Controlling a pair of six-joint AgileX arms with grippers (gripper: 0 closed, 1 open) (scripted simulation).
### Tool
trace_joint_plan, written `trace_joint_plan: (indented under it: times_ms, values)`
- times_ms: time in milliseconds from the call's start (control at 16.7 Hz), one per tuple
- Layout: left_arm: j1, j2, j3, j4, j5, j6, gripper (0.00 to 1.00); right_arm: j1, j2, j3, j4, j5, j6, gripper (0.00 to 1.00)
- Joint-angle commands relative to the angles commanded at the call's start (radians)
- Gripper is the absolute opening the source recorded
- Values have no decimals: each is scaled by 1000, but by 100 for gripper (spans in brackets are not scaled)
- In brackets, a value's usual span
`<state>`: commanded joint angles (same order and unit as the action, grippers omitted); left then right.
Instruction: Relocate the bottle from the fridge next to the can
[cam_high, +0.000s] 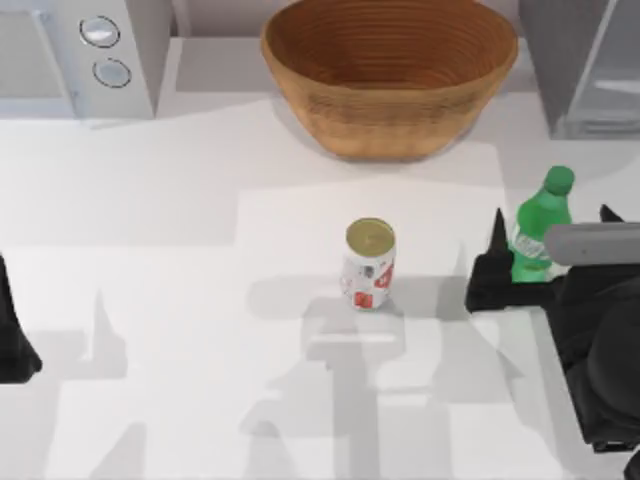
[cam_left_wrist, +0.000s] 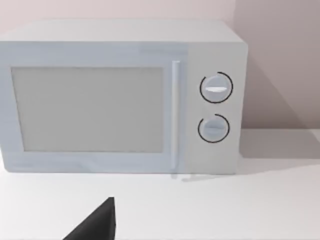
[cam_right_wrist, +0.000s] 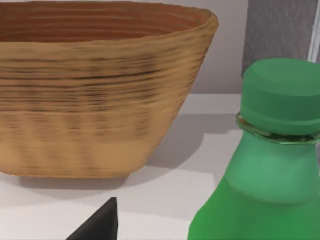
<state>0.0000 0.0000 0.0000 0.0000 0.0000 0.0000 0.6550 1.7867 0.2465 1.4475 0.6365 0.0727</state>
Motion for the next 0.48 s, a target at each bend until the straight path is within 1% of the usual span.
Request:
trace_joint_plan:
  times_ms: [300,480]
  values:
    - [0,0,0,0,0,0,100,-1,3,-1,-1,0,0,100]
    - [0,0,0,0,0,0,100,-21,-60,-12,-43,-38,-3,100]
